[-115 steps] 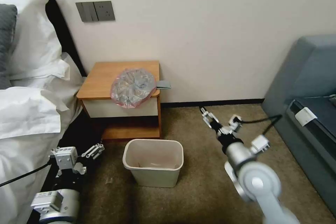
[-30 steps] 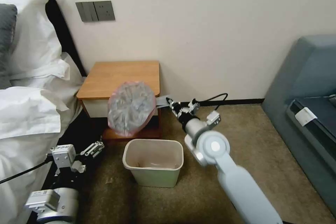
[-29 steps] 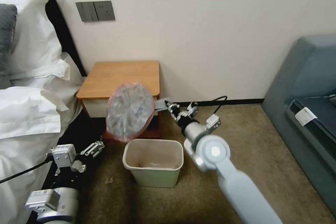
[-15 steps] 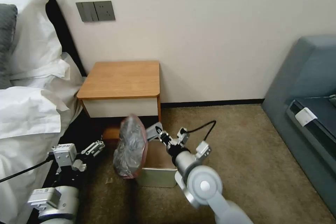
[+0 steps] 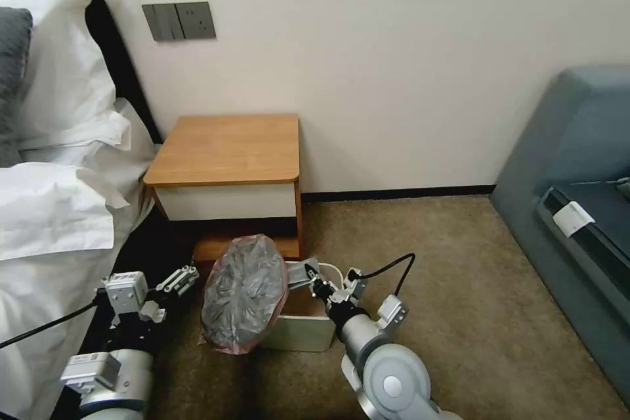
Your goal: Pick up the garbage bag from the table and place it over the trash can.
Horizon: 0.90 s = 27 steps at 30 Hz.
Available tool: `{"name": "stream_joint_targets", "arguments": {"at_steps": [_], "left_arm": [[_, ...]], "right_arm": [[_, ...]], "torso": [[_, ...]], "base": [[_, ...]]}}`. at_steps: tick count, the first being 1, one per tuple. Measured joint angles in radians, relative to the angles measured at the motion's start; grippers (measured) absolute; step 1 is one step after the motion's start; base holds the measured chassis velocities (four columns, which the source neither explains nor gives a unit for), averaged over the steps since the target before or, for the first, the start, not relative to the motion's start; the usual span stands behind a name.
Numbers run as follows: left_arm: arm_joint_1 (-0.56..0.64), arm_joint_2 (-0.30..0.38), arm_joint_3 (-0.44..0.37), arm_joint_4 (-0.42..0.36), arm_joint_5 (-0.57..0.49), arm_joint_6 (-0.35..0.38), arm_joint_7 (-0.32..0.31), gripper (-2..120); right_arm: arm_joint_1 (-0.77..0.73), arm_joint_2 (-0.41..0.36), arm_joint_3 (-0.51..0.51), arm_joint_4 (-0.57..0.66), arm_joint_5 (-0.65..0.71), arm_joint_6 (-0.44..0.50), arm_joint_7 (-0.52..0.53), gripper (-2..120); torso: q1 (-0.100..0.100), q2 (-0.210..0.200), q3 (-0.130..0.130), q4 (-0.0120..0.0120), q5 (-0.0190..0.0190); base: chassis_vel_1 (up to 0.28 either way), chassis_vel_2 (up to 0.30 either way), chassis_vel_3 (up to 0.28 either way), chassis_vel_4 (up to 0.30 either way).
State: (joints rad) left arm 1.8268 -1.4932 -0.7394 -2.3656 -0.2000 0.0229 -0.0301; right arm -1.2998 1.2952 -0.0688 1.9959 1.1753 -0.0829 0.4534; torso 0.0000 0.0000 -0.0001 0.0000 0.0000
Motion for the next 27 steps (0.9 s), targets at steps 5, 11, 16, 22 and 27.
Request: {"name": "stream_joint_targets", "arguments": {"at_steps": [5, 11, 16, 22, 27], "left_arm": [[-0.002, 0.001, 0.0, 0.006, 0.0, -0.004, 0.0, 100], [-0.007, 0.003, 0.0, 0.017, -0.001, -0.006, 0.001, 100], [-0.011, 0.005, 0.002, 0.025, -0.001, -0.007, 0.003, 100], [-0.013, 0.011, 0.009, 0.031, 0.001, -0.005, 0.006, 100], [-0.021, 0.028, 0.035, 0.045, 0.01, 0.007, 0.007, 100]], "right_arm": [[0.0, -0.007, -0.001, 0.001, 0.0, -0.01, 0.034, 42], [-0.001, -0.017, -0.001, 0.01, -0.01, -0.014, 0.05, 60], [-0.008, -0.03, 0.002, 0.03, -0.023, -0.014, 0.059, 78], [-0.019, -0.039, 0.012, 0.055, -0.028, -0.013, 0.062, 99], [-0.032, -0.04, 0.021, 0.077, -0.036, -0.011, 0.068, 100]], "torso": [[0.0, 0.0, 0.0, 0.0, 0.0], [0.0, 0.0, 0.0, 0.0, 0.0], [0.0, 0.0, 0.0, 0.0, 0.0], [0.0, 0.0, 0.0, 0.0, 0.0], [0.0, 0.0, 0.0, 0.0, 0.0001]], "base": [[0.0, 0.0, 0.0, 0.0], [0.0, 0.0, 0.0, 0.0], [0.0, 0.0, 0.0, 0.0], [0.0, 0.0, 0.0, 0.0], [0.0, 0.0, 0.0, 0.0]]}}
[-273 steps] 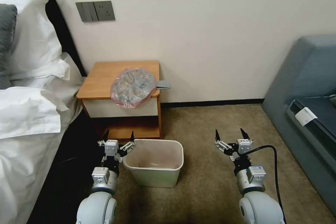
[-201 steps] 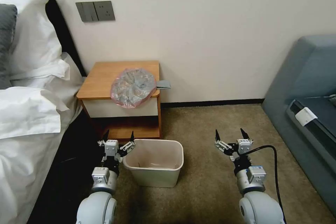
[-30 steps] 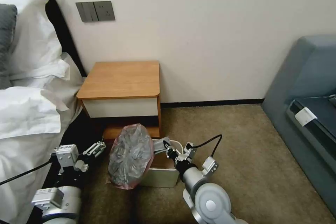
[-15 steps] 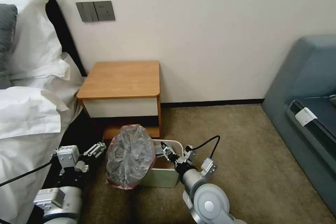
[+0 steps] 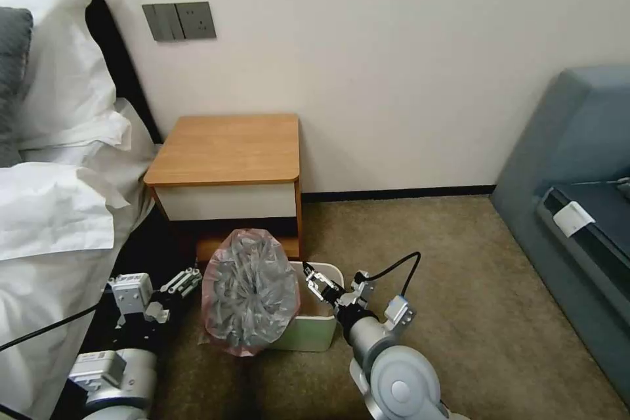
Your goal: Pick up the garbage bag from the table and place it over the trash can.
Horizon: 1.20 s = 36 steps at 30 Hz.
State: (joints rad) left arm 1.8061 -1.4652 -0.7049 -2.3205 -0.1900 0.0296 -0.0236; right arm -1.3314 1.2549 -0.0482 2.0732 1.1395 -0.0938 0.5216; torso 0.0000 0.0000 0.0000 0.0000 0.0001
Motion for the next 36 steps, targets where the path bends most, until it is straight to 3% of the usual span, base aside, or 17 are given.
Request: {"name": "stream_joint_targets", "arguments": {"at_steps": [7, 15, 24, 26, 36], "left_arm": [[-0.023, 0.04, 0.102, 0.054, 0.029, 0.022, -0.007, 100], [-0.078, 0.067, 0.211, 0.113, 0.028, 0.101, -0.058, 100], [-0.167, 0.1, 0.275, 0.134, -0.02, 0.285, -0.238, 97], [-0.181, 0.119, 0.291, 0.114, -0.089, 0.358, -0.301, 88], [-0.25, 0.171, 0.282, 0.097, -0.27, 0.506, -0.375, 57]], "right_arm": [[-0.024, -0.011, 0.04, 0.041, -0.007, 0.001, 0.004, 100], [-0.051, -0.026, 0.124, 0.099, -0.001, 0.002, 0.017, 100], [-0.118, -0.044, 0.222, 0.167, 0.002, -0.001, 0.024, 100], [-0.137, -0.038, 0.244, 0.182, -0.002, -0.002, 0.025, 100], [-0.155, -0.017, 0.278, 0.191, -0.012, -0.003, 0.025, 100]], "torso": [[0.0, 0.0, 0.0, 0.0, 0.0], [0.0, 0.0, 0.0, 0.0, 0.0], [0.0, 0.0, 0.0, -0.0001, -0.0001], [0.0, 0.0, 0.0, -0.0001, 0.0], [0.0, 0.0, 0.0, -0.0001, -0.0001]], "base": [[0.0, 0.0, 0.0, 0.0], [0.0, 0.0, 0.0, 0.0], [0.0, 0.0, 0.0, 0.0], [0.0, 0.0, 0.0, 0.0], [0.0, 0.0, 0.0, 0.0]]}}
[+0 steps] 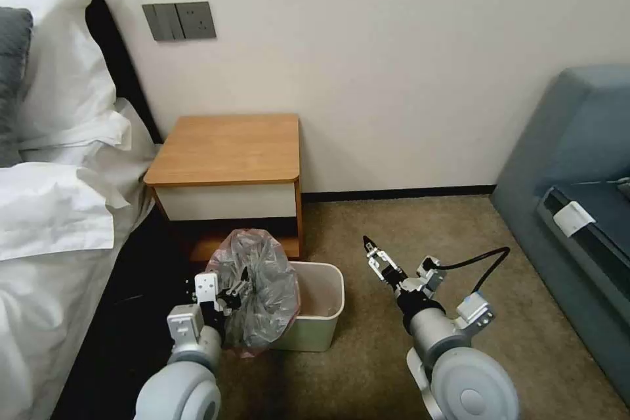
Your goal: Pick up the garbage bag from the table and place it over the trash can.
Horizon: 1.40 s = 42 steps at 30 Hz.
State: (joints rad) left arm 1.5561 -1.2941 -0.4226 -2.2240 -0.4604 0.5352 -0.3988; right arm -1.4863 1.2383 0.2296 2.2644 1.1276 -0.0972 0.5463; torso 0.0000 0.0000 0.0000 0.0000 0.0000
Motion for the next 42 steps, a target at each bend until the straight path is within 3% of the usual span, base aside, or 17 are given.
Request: {"name": "stream_joint_targets", "arguments": {"at_steps": [6, 14, 42], "left_arm": [[-0.019, 0.035, -0.001, -0.009, -0.073, 0.086, -0.024, 34], [-0.037, 0.052, 0.007, 0.007, -0.116, 0.121, -0.045, 50], [-0.091, 0.036, 0.037, 0.123, -0.131, 0.114, -0.045, 54]], "right_arm": [[0.004, 0.003, 0.012, -0.004, 0.0, 0.0, 0.0, 100], [0.008, 0.018, 0.013, -0.016, -0.001, 0.0, 0.002, 100], [-0.013, 0.037, 0.016, -0.037, -0.037, 0.003, -0.004, 100]], "torso": [[0.0, 0.0, 0.0, 0.0, 0.0], [0.0, 0.0, 0.0, 0.0001, 0.0], [0.0, 0.0, 0.0, 0.0, 0.0]], "base": [[0.0, 0.0, 0.0, 0.0], [0.0, 0.0, 0.0, 0.0], [0.0, 0.0, 0.0, 0.0]]}}
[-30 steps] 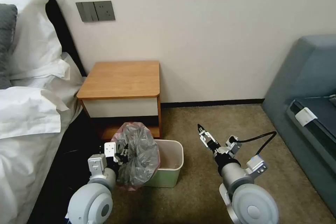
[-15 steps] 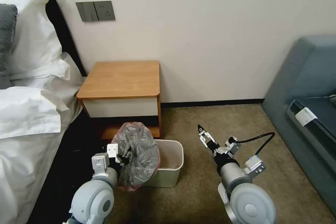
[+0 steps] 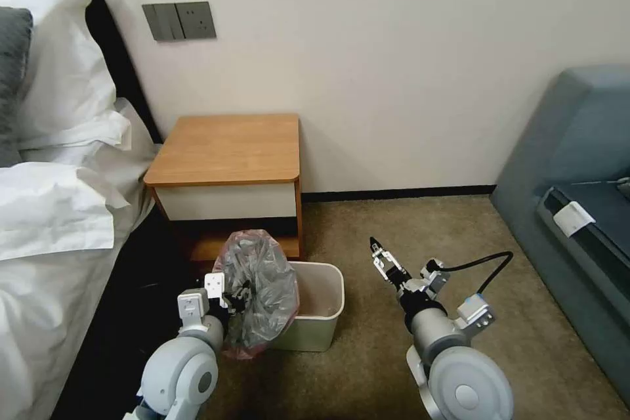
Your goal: Pick up the garbage bag from the table and place it over the trash can.
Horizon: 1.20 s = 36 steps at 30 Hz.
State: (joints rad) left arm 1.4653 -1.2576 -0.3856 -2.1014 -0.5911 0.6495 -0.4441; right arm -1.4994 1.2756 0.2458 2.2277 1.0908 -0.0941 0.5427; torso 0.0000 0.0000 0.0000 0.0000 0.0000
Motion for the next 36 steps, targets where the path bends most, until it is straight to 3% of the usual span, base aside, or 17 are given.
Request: {"name": "stream_joint_targets", "arguments": {"at_steps": [13, 19, 21, 28, 36], "left_arm": [[-0.03, -0.017, 0.026, 0.034, 0.009, -0.012, -0.003, 54], [-0.036, -0.017, 0.027, 0.046, 0.01, -0.014, -0.009, 42], [-0.043, -0.019, 0.027, 0.056, 0.01, -0.016, -0.011, 28], [-0.055, -0.025, 0.032, 0.078, 0.008, -0.016, -0.013, 9], [-0.052, -0.027, 0.034, 0.084, 0.006, -0.053, -0.027, 9]], "right_arm": [[-0.012, 0.004, 0.01, -0.003, -0.009, 0.003, -0.001, 100], [-0.012, 0.008, 0.013, -0.006, -0.012, 0.003, -0.001, 100], [-0.012, 0.012, 0.013, -0.008, -0.015, 0.003, -0.001, 100], [-0.012, 0.016, 0.013, -0.013, -0.018, 0.004, -0.002, 100], [-0.008, 0.016, 0.012, -0.013, -0.029, 0.004, -0.006, 100]], "torso": [[0.0, 0.0, 0.0, 0.0, 0.0], [0.0, 0.0, 0.0, 0.0, 0.0], [0.0, 0.0, 0.0, 0.0001, 0.0001], [0.0, 0.0, 0.0, 0.0, 0.0], [0.0, 0.0, 0.0, 0.0, 0.0]], "base": [[0.0, 0.0, 0.0, 0.0], [0.0, 0.0, 0.0, 0.0], [0.0, 0.0, 0.0, 0.0], [0.0, 0.0, 0.0, 0.0], [0.0, 0.0, 0.0, 0.0]]}}
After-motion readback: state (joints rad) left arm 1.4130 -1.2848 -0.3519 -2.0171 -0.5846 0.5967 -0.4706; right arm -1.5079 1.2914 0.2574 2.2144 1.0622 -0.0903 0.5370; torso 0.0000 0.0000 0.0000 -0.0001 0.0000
